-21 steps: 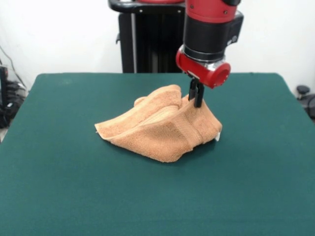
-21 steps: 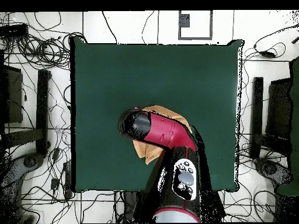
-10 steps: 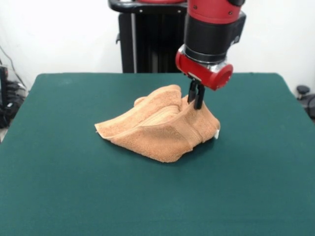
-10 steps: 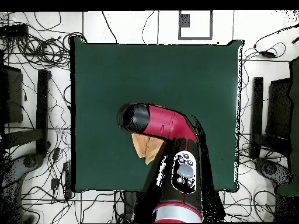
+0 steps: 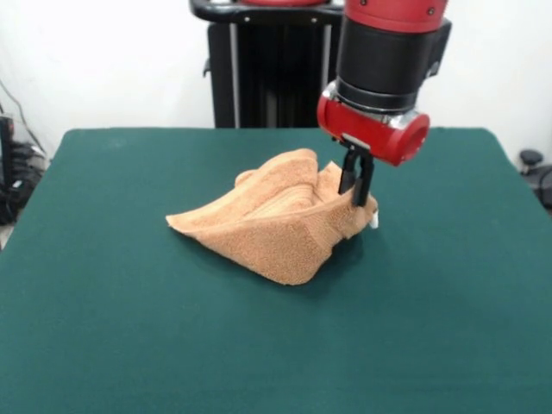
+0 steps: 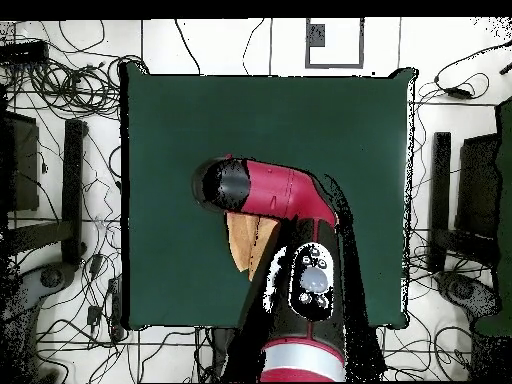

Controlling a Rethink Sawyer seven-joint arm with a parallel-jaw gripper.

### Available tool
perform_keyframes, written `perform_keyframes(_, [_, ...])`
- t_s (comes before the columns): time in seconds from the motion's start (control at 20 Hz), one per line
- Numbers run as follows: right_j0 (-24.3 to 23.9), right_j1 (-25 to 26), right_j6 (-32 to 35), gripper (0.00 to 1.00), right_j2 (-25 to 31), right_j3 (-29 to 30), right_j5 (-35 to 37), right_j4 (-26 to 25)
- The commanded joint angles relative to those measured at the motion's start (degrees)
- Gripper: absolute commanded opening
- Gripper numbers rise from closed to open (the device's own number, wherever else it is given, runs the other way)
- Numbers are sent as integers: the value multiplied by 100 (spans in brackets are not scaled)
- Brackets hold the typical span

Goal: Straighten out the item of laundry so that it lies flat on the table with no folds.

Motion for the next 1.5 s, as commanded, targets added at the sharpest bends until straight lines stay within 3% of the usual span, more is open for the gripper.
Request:
perform_keyframes(0.05, [60, 317, -136, 0, 678, -545, 704, -107])
perform_keyframes(0.35, [84, 357, -257, 0, 710, -639, 754, -200])
perform_keyframes(0.95, [-54, 382, -1127, 0, 1030, -840, 1492, -636])
perform_keyframes(1.5, [57, 388, -950, 0, 1194, -1195, 1667, -968])
